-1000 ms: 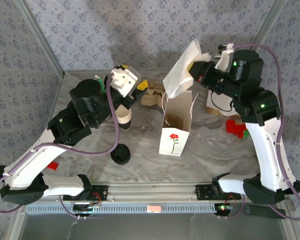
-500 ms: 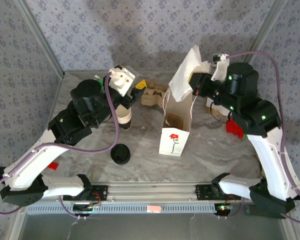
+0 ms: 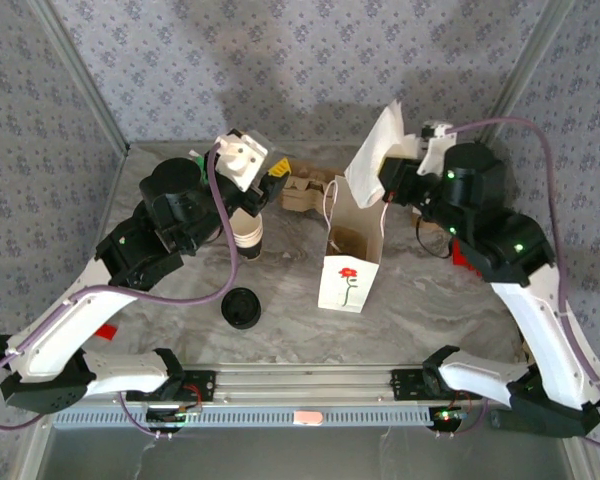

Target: Pack the takeout coffee

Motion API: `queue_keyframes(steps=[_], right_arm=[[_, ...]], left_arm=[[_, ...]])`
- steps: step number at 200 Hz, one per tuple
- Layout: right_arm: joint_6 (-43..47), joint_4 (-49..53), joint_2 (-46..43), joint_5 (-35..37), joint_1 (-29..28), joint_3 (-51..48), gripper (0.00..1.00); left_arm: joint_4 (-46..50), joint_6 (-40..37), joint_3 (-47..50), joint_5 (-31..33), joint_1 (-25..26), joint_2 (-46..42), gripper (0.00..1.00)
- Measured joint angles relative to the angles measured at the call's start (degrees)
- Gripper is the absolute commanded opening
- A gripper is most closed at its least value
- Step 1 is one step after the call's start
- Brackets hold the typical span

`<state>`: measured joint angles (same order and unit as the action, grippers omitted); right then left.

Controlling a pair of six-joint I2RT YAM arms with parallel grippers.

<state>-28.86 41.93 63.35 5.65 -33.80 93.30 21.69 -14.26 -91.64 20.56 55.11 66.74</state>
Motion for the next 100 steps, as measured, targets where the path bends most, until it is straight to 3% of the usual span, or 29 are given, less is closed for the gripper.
queue_keyframes(steps=[100], right_arm=[[-0.9, -4.0, 0.6, 7.9, -8.9, -9.4, 0.00]], left_arm=[[0.2, 0.0, 1.7, 0.0, -0.7, -1.7, 0.61]])
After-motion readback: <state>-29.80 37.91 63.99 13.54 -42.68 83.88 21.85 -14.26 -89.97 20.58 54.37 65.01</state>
